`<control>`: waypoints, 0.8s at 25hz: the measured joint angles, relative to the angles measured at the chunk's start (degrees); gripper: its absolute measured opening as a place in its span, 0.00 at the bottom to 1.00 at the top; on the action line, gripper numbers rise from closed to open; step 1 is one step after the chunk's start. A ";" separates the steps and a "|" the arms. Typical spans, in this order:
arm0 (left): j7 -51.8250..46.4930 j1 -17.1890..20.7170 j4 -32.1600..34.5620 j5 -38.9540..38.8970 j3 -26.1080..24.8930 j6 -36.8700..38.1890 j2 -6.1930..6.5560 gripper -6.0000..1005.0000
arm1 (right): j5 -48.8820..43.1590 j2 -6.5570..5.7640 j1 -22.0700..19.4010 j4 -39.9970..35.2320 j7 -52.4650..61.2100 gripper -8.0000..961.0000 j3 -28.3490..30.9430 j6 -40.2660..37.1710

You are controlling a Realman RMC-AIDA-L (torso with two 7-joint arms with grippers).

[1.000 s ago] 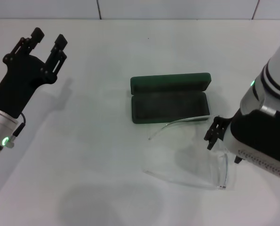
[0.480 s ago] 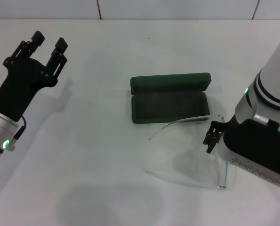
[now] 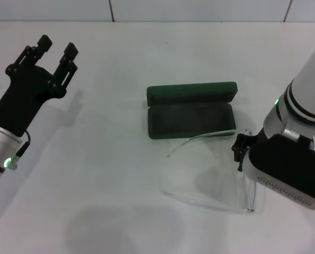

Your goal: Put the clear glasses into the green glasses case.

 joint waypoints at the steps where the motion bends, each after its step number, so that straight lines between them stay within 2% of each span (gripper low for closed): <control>1: 0.07 0.00 0.00 -0.01 -0.08 0.01 0.00 0.56 | 0.13 0.00 -0.04 0.00 0.00 0.29 0.09 0.01; 7: 3.61 0.06 1.32 -0.30 -0.28 0.03 -0.19 0.56 | 0.51 0.00 -0.80 0.02 0.15 0.26 0.50 0.22; 10: 12.07 0.51 4.92 -0.34 -0.30 0.03 -0.28 0.56 | 0.61 0.00 -1.00 0.02 0.64 0.24 1.10 0.40; 14: 14.65 0.65 7.07 -0.50 -0.45 0.03 -0.32 0.56 | 1.20 0.00 -1.96 -0.46 0.71 0.18 2.35 0.49; 16: 14.53 0.64 7.28 -1.20 -0.55 0.16 -0.33 0.56 | 2.25 0.00 -2.37 -0.68 0.63 0.14 3.69 0.54; 20: 14.44 0.74 7.41 -3.72 -0.59 0.54 -0.41 0.56 | 6.93 -0.15 -3.91 -2.05 -0.50 0.14 9.35 0.59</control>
